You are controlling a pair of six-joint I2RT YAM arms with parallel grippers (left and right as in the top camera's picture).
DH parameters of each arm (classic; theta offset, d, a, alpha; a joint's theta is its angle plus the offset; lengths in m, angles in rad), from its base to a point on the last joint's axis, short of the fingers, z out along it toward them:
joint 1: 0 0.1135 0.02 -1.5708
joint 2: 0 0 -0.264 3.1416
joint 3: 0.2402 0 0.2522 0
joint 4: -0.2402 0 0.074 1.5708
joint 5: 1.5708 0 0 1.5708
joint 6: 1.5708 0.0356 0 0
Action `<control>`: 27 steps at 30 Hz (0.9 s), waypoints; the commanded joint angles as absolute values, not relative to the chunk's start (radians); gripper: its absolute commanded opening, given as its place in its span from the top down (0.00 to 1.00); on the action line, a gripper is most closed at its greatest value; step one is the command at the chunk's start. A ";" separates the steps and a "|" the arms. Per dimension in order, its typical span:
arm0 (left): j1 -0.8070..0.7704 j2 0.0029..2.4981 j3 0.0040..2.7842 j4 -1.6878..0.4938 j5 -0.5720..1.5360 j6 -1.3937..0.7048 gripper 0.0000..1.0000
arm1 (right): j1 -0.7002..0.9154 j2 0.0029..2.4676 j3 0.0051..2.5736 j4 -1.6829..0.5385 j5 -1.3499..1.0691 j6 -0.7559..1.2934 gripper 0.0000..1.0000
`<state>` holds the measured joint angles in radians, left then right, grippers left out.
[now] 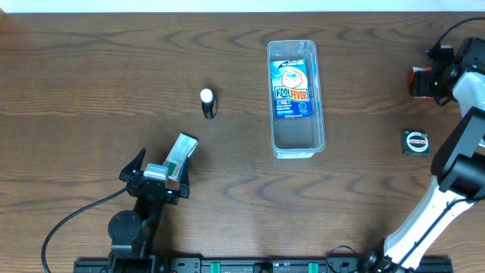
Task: Pack container
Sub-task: 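Lift the red box and carry it over the container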
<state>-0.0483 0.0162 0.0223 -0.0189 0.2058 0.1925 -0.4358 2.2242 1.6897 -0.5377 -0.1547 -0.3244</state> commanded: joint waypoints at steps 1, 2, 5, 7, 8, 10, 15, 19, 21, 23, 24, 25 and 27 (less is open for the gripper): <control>-0.044 0.017 0.004 -0.051 0.217 0.209 0.02 | -0.417 2.084 1.711 -0.539 -0.287 -0.227 0.37; -0.044 0.017 0.004 -0.051 0.217 0.209 0.02 | -0.409 2.059 1.711 -0.543 -0.319 -0.201 0.38; -0.044 0.017 0.004 -0.051 0.217 0.209 0.02 | -0.371 1.970 1.711 -0.566 -0.393 -0.137 0.38; -0.044 0.017 0.004 -0.051 0.217 0.209 0.02 | -0.336 1.909 1.711 -0.599 -0.397 -0.114 0.36; -0.044 0.017 0.004 -0.051 0.217 0.209 0.02 | -0.313 1.877 1.711 -0.621 -0.397 -0.107 0.36; -0.044 0.017 0.004 -0.051 0.217 0.209 0.02 | -0.262 1.820 1.711 -0.662 -0.397 -0.099 0.35; -0.044 0.017 0.004 -0.051 0.217 0.209 0.02 | -0.108 1.714 1.711 -0.759 -0.393 0.020 0.36; -0.044 0.017 0.004 -0.051 0.217 0.209 0.02 | 0.012 1.698 1.711 -0.778 -0.377 0.145 0.36; -0.044 0.017 0.004 -0.051 0.217 0.209 0.02 | 0.066 1.705 1.711 -0.789 -0.351 0.190 0.36; -0.044 0.017 0.004 -0.051 0.217 0.209 0.02 | 0.119 1.715 1.711 -0.798 -0.321 0.215 0.35; -0.044 0.017 0.004 -0.051 0.217 0.209 0.02 | 0.148 1.721 1.710 -0.798 -0.303 0.228 0.35; -0.044 0.017 0.004 -0.051 0.217 0.209 0.02 | 0.174 1.728 1.710 -0.797 -0.279 0.244 0.35; -0.044 0.017 0.004 -0.051 0.217 0.209 0.02 | 0.229 1.744 1.710 -0.798 -0.212 0.285 0.34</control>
<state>-0.0483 0.0162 0.0223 -0.0189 0.2058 0.1925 0.1635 1.7164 1.6993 -0.7959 -0.3099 0.1844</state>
